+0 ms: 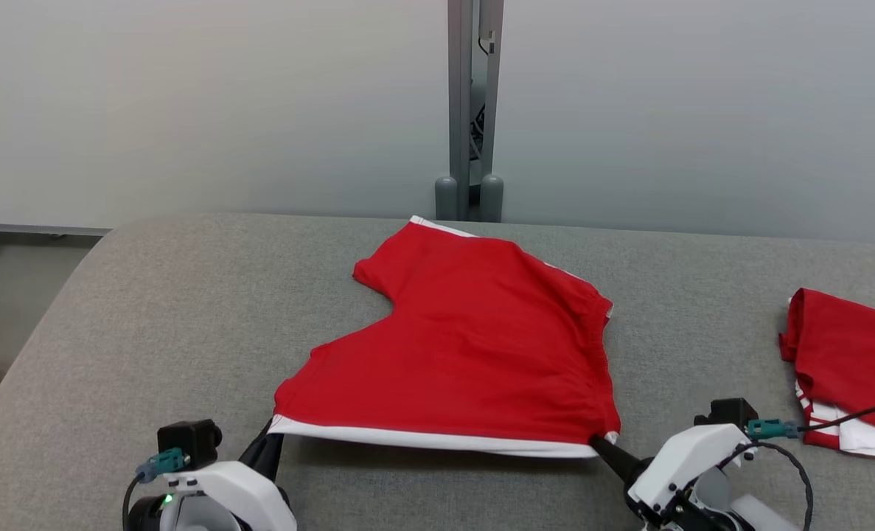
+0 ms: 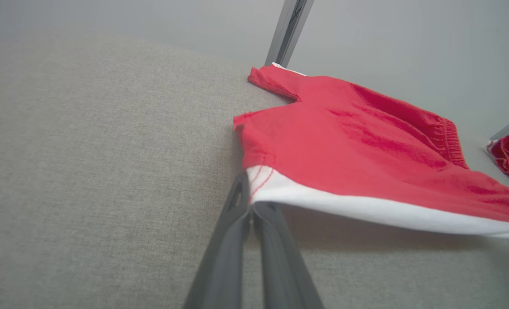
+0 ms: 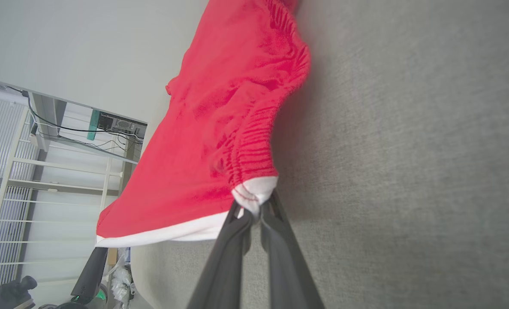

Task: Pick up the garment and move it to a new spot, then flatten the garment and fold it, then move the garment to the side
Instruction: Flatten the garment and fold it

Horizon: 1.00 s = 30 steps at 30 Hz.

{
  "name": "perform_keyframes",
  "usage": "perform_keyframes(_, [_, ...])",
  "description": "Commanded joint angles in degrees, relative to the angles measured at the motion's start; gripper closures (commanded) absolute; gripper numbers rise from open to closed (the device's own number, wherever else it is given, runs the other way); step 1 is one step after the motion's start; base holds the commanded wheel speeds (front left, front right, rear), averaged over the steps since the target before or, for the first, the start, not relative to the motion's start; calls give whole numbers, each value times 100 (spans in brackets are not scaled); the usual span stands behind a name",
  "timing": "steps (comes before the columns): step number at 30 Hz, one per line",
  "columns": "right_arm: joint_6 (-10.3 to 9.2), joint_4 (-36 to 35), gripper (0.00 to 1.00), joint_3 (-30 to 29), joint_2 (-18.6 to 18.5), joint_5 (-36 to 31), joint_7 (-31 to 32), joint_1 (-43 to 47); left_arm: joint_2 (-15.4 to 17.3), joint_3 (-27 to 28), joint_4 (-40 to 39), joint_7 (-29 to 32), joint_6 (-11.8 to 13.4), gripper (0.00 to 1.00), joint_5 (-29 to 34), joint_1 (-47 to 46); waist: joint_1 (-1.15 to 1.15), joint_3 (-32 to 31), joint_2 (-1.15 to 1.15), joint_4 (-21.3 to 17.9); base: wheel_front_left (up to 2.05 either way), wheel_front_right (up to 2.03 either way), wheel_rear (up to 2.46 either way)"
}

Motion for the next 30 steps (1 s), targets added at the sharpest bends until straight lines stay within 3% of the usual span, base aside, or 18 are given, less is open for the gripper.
perform_keyframes(1, [0,5,100,-2,-118,15,53,134,95,96,-50,-20,9,100,24,119,0,-57,0,16,0,0,0])
perform_keyframes(30, [-1,-1254,100,319,-744,206,1009,1274,323,1112,-1879,-20,272,100,1224,2101,0,-231,0,70,0,0,0])
